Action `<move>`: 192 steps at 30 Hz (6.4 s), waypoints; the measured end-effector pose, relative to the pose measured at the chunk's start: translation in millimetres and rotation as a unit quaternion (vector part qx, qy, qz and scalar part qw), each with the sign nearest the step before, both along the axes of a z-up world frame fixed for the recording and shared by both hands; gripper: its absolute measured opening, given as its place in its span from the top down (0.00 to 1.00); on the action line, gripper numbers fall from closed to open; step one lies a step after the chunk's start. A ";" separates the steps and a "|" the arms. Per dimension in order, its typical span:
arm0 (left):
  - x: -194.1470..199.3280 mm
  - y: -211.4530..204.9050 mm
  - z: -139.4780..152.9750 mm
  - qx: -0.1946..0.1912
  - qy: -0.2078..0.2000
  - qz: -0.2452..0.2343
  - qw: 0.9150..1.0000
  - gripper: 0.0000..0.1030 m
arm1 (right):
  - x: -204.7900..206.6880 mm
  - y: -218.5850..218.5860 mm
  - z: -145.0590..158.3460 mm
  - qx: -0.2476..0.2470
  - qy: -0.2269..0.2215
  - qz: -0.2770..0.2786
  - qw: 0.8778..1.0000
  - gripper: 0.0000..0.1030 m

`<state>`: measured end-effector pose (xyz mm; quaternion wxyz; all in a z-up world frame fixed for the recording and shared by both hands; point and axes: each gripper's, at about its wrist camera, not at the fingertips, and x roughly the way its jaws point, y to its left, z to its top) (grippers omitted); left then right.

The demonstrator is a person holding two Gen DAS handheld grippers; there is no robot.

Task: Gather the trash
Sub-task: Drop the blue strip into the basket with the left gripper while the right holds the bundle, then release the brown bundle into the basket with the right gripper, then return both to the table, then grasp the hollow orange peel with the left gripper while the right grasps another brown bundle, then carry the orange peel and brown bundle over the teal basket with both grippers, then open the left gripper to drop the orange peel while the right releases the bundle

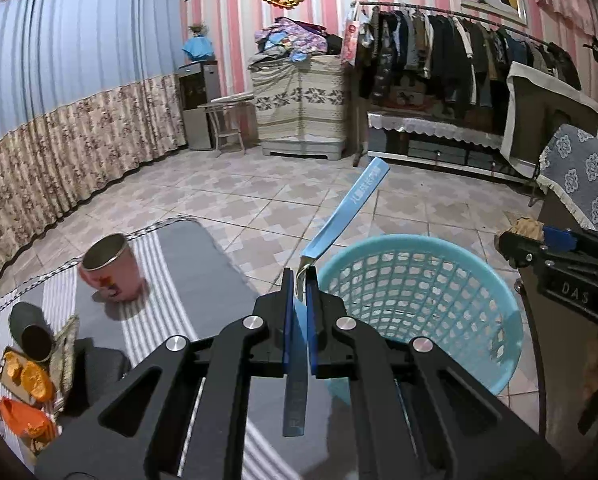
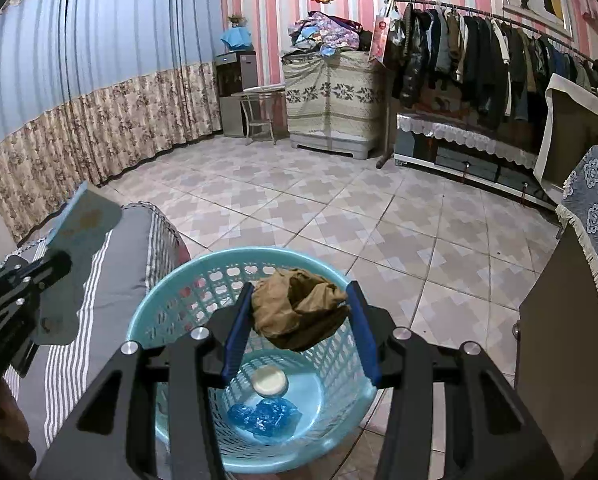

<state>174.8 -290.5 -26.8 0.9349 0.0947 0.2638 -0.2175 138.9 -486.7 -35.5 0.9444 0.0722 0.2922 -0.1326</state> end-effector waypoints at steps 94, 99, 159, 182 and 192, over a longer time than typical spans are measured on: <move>16.0 515.1 -85.0 -0.011 0.153 0.274 0.949 0.57 | -5.8 401.6 -50.0 -0.054 0.072 0.192 0.977 0.07; 4.3 511.6 -76.0 -0.004 0.122 0.276 0.953 0.65 | -3.6 416.5 -50.9 -0.051 0.075 0.209 0.974 0.07; 14.8 126.8 5.7 -0.027 0.004 0.074 0.997 0.66 | 20.7 34.2 -4.9 0.018 0.005 0.053 0.998 0.50; 24.1 -38.0 -19.6 -0.019 0.018 -0.036 0.999 0.33 | 10.5 -33.7 -21.8 0.051 0.002 -0.014 0.999 0.50; 18.1 12.3 4.5 -0.008 -0.041 0.045 0.998 0.07 | 21.4 -2.7 -23.0 0.037 0.008 0.011 0.999 0.49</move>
